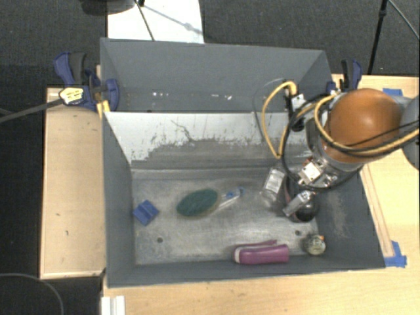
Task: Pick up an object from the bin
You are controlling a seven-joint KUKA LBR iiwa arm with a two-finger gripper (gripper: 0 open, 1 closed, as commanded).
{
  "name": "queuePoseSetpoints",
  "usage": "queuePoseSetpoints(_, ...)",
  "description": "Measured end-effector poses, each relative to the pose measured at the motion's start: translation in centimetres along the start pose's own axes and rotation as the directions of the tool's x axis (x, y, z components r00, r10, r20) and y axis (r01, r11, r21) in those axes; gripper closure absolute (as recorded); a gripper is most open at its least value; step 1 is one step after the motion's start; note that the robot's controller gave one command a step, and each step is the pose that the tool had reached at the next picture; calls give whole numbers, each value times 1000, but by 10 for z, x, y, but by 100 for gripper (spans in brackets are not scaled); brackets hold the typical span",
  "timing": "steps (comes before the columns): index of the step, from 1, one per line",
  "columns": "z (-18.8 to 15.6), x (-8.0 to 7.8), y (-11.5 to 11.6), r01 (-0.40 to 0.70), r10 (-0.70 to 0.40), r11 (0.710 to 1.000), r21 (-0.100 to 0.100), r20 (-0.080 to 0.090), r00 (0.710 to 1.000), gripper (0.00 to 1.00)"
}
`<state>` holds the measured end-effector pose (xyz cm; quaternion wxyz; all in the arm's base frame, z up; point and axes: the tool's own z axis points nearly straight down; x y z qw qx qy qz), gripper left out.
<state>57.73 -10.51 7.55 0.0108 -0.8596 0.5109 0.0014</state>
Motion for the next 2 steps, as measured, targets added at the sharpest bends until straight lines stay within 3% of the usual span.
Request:
queuePoseSetpoints(1,-90,7,24,-155,155,988,-10,-18,988,100)
queuePoseSetpoints(2,-154,-7,19,-162,162,987,-8,-17,987,100)
